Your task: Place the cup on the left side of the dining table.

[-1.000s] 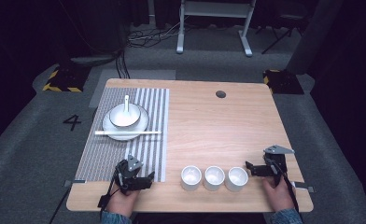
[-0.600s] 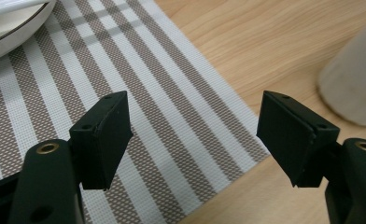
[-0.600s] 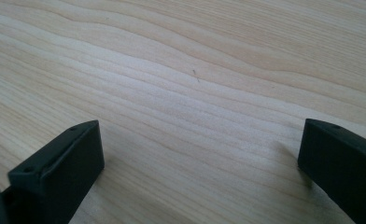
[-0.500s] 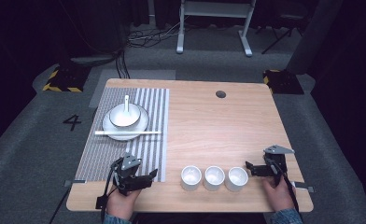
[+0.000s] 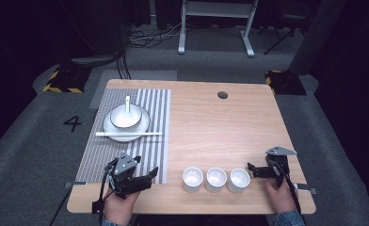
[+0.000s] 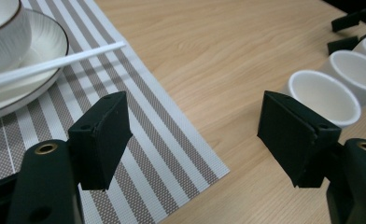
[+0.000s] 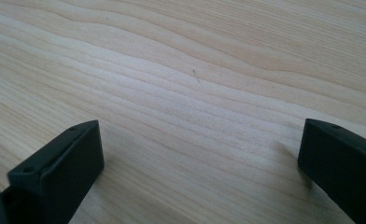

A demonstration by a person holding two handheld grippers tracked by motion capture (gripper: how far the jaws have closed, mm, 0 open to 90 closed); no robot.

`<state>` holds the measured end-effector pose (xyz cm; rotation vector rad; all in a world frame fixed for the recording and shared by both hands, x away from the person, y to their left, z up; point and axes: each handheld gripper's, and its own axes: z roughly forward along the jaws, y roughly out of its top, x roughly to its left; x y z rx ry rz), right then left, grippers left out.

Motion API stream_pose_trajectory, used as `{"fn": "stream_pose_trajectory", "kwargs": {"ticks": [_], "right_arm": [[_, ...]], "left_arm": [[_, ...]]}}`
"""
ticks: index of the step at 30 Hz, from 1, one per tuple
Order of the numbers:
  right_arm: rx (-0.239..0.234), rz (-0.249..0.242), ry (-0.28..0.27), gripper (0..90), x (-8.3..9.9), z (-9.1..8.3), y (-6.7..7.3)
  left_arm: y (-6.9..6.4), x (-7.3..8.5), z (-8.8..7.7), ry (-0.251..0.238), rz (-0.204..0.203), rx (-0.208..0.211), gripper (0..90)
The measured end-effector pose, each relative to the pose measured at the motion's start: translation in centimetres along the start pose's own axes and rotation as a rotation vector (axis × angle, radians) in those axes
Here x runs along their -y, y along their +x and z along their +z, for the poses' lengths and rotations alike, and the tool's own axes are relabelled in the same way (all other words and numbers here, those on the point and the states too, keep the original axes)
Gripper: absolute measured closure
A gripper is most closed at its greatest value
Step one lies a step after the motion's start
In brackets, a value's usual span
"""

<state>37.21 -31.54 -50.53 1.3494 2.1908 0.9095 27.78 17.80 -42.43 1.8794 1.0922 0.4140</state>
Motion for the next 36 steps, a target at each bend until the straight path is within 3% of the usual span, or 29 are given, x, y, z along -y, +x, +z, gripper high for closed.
{"fn": "stream_pose_trajectory", "kwargs": {"ticks": [9, 15, 25, 33, 36], "right_arm": [[0.001, 0.000, 0.000, 0.1, 0.0, 0.0, 0.0], [0.002, 0.000, 0.000, 0.1, 0.0, 0.0, 0.0], [0.002, -0.001, 0.000, 0.1, 0.0, 0.0, 0.0], [0.002, 0.000, 0.000, 0.1, 0.0, 0.0, 0.0], [0.002, 0.000, 0.000, 0.1, 0.0, 0.0, 0.0]], "left_arm": [[-1.1, -0.8, 0.9, 0.004, 0.029, 0.034, 26.0], [-2.5, -1.9, 2.3, 0.005, 0.064, 0.096, 25.3], [-4.2, -2.9, 4.0, 0.012, 0.103, 0.160, 24.6], [-6.4, -3.6, 5.6, 0.009, 0.129, 0.223, 23.5], [-6.8, -3.6, 5.8, 0.008, 0.128, 0.214, 21.8]]}}
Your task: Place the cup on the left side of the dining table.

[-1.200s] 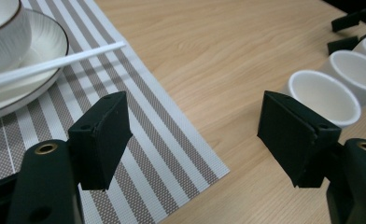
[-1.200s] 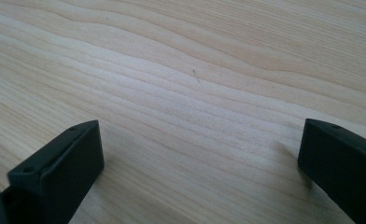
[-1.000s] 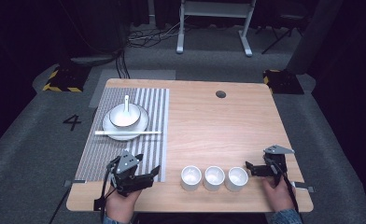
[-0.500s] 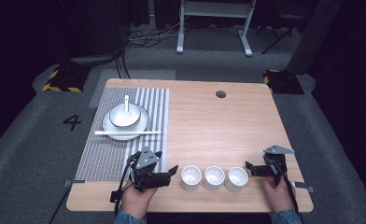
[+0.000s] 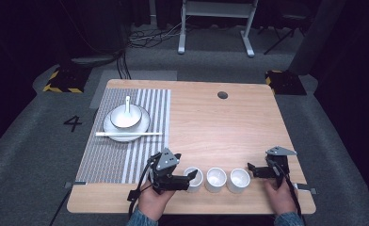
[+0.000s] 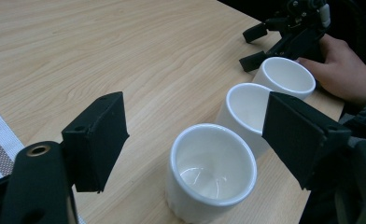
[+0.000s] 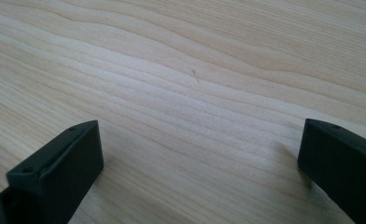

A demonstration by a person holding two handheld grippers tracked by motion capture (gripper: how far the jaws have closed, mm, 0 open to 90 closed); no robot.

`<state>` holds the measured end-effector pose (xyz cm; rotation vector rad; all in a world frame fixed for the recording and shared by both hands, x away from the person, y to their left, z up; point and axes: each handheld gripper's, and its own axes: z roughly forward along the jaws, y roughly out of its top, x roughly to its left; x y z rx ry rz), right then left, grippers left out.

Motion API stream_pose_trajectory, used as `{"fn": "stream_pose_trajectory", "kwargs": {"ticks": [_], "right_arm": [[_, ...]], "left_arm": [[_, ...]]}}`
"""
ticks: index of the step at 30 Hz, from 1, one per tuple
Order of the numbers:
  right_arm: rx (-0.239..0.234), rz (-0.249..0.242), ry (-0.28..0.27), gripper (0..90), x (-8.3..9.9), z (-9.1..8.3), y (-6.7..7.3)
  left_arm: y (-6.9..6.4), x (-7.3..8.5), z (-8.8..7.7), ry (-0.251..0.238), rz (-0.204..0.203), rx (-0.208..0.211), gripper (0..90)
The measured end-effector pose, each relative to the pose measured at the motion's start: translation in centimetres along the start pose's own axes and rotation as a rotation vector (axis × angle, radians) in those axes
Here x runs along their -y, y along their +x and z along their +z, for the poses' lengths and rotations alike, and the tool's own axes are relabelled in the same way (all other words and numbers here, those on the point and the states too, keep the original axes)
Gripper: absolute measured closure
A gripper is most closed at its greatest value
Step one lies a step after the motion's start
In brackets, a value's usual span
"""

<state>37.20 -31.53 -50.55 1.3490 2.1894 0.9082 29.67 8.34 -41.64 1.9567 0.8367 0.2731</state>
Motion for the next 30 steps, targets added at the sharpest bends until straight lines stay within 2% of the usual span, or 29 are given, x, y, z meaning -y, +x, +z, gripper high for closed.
{"fn": "stream_pose_trajectory", "kwargs": {"ticks": [1, 4, 8, 18, 21, 30], "right_arm": [[0.000, 0.000, 0.000, 0.1, 0.0, 0.0, 0.0], [0.000, 0.000, 0.000, 0.1, 0.0, 0.0, 0.0], [0.004, 0.005, 0.000, 0.1, 0.0, 0.0, 0.1], [0.004, 0.005, 0.000, 0.1, 0.0, 0.0, 0.1], [0.004, 0.005, 0.000, 0.1, 0.0, 0.0, 0.1], [0.004, 0.005, 0.000, 0.2, 0.0, 0.0, 0.1]], "left_arm": [[-0.2, 0.0, 0.1, 0.002, -0.002, -0.014, 21.8], [-0.6, 0.3, 0.5, 0.002, -0.021, -0.017, 21.5], [-1.1, 0.7, 1.1, 0.018, -0.011, -0.011, 20.6], [-1.4, 1.8, 2.2, 0.015, -0.029, -0.024, 19.0], [-1.5, 2.2, 2.7, 0.039, -0.006, -0.036, 18.7], [-1.8, 3.2, 4.2, 0.081, -0.002, -0.026, 16.7]]}}
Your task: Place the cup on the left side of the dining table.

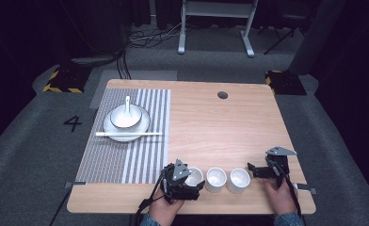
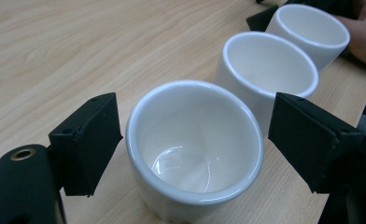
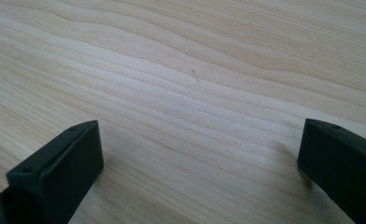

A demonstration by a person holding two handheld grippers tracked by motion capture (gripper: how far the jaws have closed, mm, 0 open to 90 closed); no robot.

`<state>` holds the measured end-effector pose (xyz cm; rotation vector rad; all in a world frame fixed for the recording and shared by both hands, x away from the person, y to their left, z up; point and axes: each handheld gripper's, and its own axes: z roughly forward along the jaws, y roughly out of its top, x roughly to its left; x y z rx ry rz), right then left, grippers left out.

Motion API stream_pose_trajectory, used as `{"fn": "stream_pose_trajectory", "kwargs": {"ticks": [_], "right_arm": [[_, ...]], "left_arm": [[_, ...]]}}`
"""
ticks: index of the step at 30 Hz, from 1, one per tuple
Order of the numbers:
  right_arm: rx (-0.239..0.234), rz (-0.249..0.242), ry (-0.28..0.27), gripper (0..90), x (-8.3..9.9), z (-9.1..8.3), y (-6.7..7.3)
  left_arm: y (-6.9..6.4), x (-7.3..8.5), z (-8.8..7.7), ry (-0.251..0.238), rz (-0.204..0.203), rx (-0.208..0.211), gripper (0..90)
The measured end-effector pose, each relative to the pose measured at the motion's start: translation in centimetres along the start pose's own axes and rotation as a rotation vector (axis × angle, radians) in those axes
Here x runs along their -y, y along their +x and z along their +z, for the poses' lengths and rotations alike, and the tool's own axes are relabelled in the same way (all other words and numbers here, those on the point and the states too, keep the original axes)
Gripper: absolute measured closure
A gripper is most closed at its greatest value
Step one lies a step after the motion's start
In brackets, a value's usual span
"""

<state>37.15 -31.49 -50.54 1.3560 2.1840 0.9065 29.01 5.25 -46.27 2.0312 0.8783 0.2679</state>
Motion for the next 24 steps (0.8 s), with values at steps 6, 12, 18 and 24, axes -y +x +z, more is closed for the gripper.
{"fn": "stream_pose_trajectory", "kwargs": {"ticks": [6, 12, 18, 24], "right_arm": [[0.000, 0.000, 0.000, 0.1, 0.0, 0.0, 0.0], [0.000, 0.000, 0.000, 0.1, 0.0, 0.0, 0.0], [0.000, 0.000, 0.000, 0.1, 0.0, 0.0, 0.0], [0.001, -0.001, 0.000, 0.1, 0.0, 0.0, 0.0]], "left_arm": [[0.4, 0.8, 1.2, 0.022, -0.033, 0.016, 16.6], [0.5, 1.2, 1.9, 0.038, -0.014, 0.027, 18.6], [0.5, 1.4, 2.4, 0.032, -0.001, 0.016, 22.6], [0.2, 1.5, 2.7, 0.039, 0.004, -0.006, 24.0]]}}
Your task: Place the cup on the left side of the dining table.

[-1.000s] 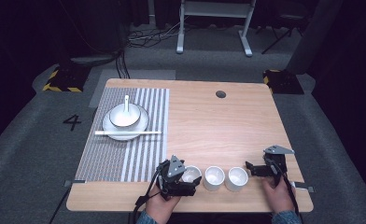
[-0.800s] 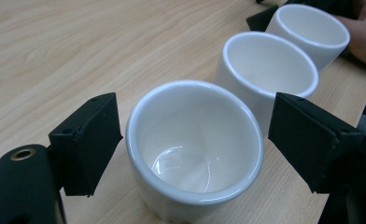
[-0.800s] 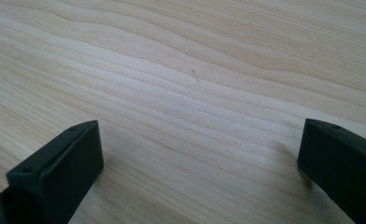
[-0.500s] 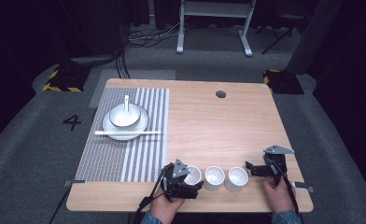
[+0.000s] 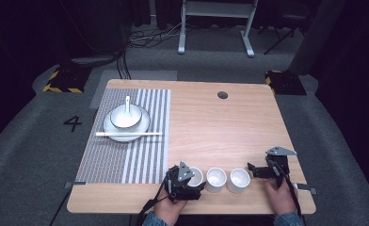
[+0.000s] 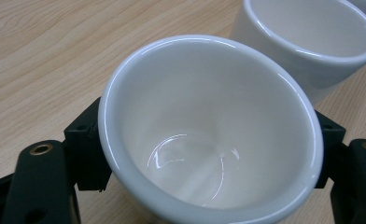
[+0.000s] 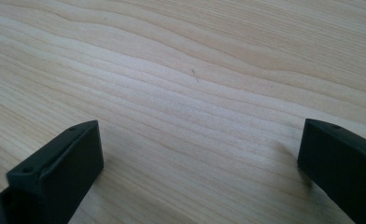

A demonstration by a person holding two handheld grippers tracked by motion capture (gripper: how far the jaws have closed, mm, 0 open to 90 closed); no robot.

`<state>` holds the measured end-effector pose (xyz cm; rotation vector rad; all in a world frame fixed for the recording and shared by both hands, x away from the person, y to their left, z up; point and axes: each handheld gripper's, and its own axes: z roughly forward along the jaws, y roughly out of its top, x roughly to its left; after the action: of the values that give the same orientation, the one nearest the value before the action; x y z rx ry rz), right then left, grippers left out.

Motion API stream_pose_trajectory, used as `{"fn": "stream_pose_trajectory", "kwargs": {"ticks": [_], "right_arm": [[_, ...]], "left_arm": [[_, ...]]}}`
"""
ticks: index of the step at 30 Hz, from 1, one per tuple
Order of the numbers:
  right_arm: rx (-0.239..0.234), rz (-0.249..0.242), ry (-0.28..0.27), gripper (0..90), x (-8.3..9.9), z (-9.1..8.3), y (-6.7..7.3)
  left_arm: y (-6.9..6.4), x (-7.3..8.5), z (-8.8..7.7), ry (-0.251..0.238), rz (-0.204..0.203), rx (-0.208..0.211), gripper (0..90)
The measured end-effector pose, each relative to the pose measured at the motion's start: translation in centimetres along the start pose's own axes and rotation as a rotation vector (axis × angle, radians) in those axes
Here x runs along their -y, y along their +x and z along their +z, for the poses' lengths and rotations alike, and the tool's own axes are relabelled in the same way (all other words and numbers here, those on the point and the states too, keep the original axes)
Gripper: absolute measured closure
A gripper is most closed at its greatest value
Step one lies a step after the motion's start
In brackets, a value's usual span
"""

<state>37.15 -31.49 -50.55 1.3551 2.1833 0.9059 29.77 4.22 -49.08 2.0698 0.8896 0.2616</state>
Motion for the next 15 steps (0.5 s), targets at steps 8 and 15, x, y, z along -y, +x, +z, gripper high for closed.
{"fn": "stream_pose_trajectory", "kwargs": {"ticks": [8, 15], "right_arm": [[0.000, 0.000, 0.000, 0.1, 0.00, 0.00, 0.00], [0.000, 0.001, 0.000, 0.1, -0.01, 0.00, 0.00]], "left_arm": [[-0.08, -0.12, -0.11, 0.004, 0.000, -0.018, 26.1], [0.04, -0.47, -0.35, 0.017, -0.001, -0.025, 26.7]]}}
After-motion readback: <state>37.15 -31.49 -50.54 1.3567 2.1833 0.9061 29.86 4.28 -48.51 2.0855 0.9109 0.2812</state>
